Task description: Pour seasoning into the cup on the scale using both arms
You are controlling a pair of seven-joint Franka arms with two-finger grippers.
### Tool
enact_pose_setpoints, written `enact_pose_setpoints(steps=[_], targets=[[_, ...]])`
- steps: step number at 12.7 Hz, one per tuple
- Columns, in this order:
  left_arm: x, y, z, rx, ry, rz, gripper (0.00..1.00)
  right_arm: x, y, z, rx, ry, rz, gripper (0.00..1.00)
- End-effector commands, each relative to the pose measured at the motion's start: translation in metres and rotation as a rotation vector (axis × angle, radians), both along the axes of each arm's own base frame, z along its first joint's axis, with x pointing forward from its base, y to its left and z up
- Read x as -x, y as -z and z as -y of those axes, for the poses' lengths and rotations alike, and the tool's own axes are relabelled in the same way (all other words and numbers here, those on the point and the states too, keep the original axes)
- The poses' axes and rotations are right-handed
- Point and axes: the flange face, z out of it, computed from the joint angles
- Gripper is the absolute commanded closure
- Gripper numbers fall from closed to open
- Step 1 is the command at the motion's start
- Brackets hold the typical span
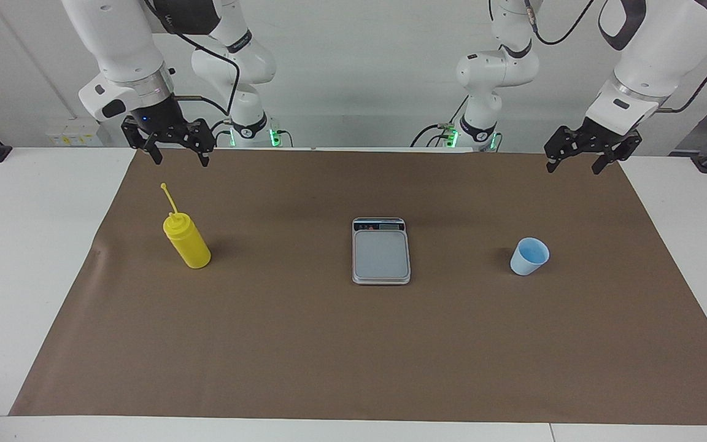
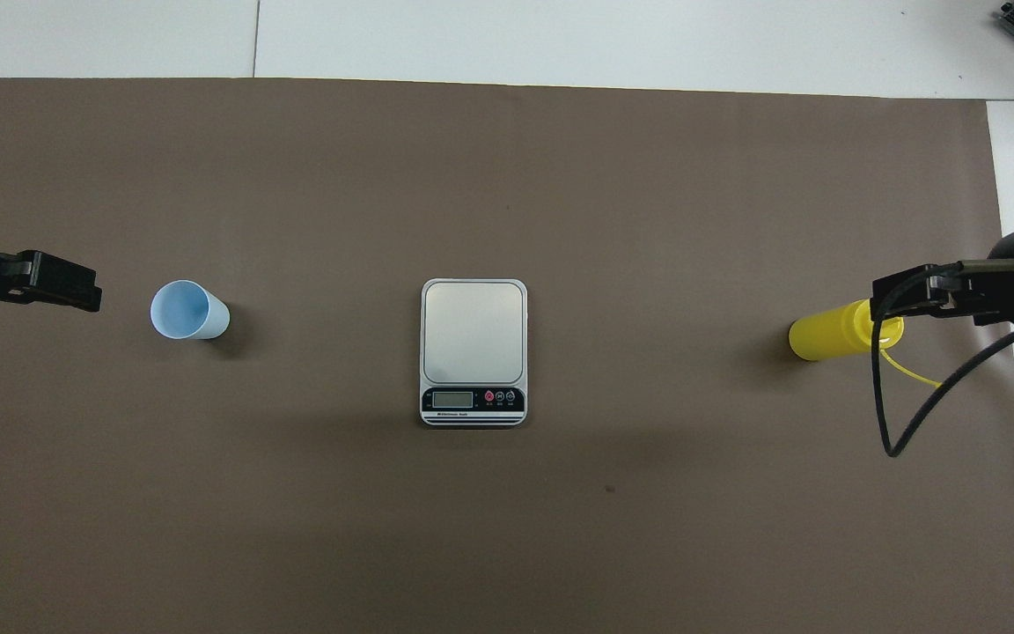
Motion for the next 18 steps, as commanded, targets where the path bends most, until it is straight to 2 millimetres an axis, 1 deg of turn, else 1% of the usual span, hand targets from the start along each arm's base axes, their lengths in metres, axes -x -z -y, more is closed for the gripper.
enact_pose_setpoints(steps=[1, 3, 5, 11, 13, 15, 18], targets=[[0.007, 0.001, -0.001, -0.015, 0.012, 0.016, 0.0, 0.007, -0.001, 0.001, -0.014, 0.008, 0.004, 0.0], [0.007, 0.002, -0.003, -0.013, 0.009, 0.016, 0.0, 0.007, -0.001, 0.002, -0.014, 0.01, 0.004, 0.0], [0.009, 0.004, 0.0, -0.014, 0.015, 0.013, 0.0, 0.007, -0.001, 0.002, -0.014, 0.01, 0.004, 0.0], [0.008, 0.002, 0.001, -0.014, 0.013, 0.025, 0.0, 0.007, -0.001, 0.002, -0.014, 0.01, 0.004, 0.0], [0.009, 0.007, -0.001, -0.015, 0.012, 0.02, 0.0, 0.007, -0.001, 0.002, -0.014, 0.01, 0.004, 0.0], [0.017, 0.017, -0.001, -0.019, 0.009, 0.026, 0.0, 0.007, -0.001, 0.001, -0.014, 0.008, 0.004, 0.0], [0.011, 0.014, 0.001, -0.016, 0.009, 0.043, 0.0, 0.007, -0.001, 0.002, -0.012, 0.01, 0.004, 0.0]])
